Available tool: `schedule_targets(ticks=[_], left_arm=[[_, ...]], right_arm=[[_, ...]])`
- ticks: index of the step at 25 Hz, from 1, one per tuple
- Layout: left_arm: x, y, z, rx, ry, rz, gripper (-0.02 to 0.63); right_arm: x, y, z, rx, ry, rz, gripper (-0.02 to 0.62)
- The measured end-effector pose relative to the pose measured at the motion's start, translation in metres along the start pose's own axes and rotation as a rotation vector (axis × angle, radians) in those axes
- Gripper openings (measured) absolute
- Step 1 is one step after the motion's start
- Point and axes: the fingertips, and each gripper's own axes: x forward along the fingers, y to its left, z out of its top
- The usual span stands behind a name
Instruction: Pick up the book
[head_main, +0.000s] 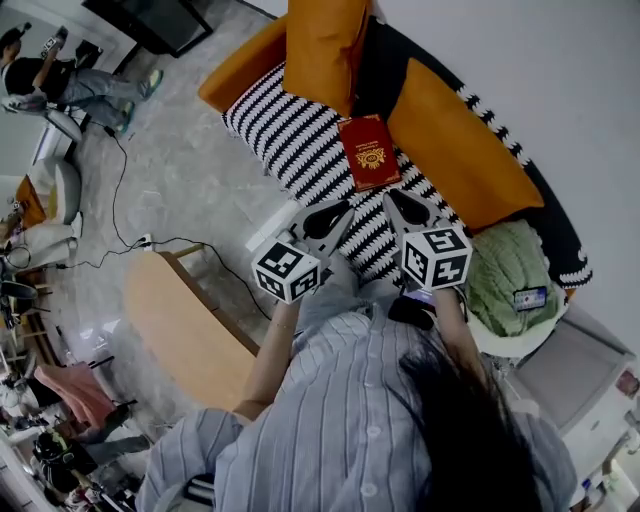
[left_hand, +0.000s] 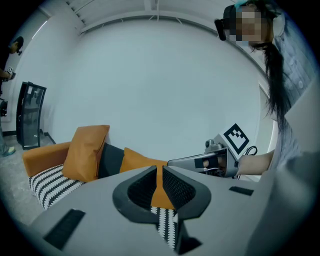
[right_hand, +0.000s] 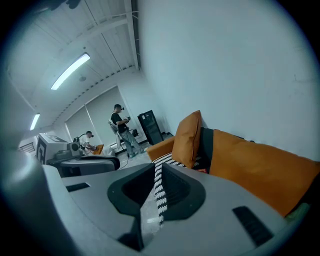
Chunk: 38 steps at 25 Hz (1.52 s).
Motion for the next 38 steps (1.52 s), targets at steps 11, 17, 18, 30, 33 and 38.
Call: schedule_targets(ticks=[11, 17, 18, 30, 33, 38], left_arm=[[0.011, 0.008, -0.005, -0.014, 0.025, -0.033, 0.028], [0.021, 0.031, -0.01, -0.05, 0.04, -0.038, 0.028], [0.024, 0.034, -0.011, -0.051, 0.046, -0.041, 0.028], [0.059, 0.099, -0.049, -0.119, 0.156, -0.05, 0.028], [0.073, 0.115, -0.062, -0.133, 0.185, -0.07, 0.028], [0.104, 0.147, -0.088, -0.17, 0.223, -0.082, 0.029]], right_arm=[[0.003, -0.017, -0.002, 0.032, 0.008, -0.043, 0.049], [0.016, -0.027, 0.002, 0.024, 0.025, -0.062, 0.049], [0.019, -0.03, 0.002, 0.03, 0.027, -0.066, 0.049], [0.074, -0.081, -0.015, 0.019, 0.138, -0.105, 0.049], [0.091, -0.095, -0.026, 0.026, 0.163, -0.099, 0.049], [0.12, -0.118, -0.044, 0.024, 0.201, -0.073, 0.049]])
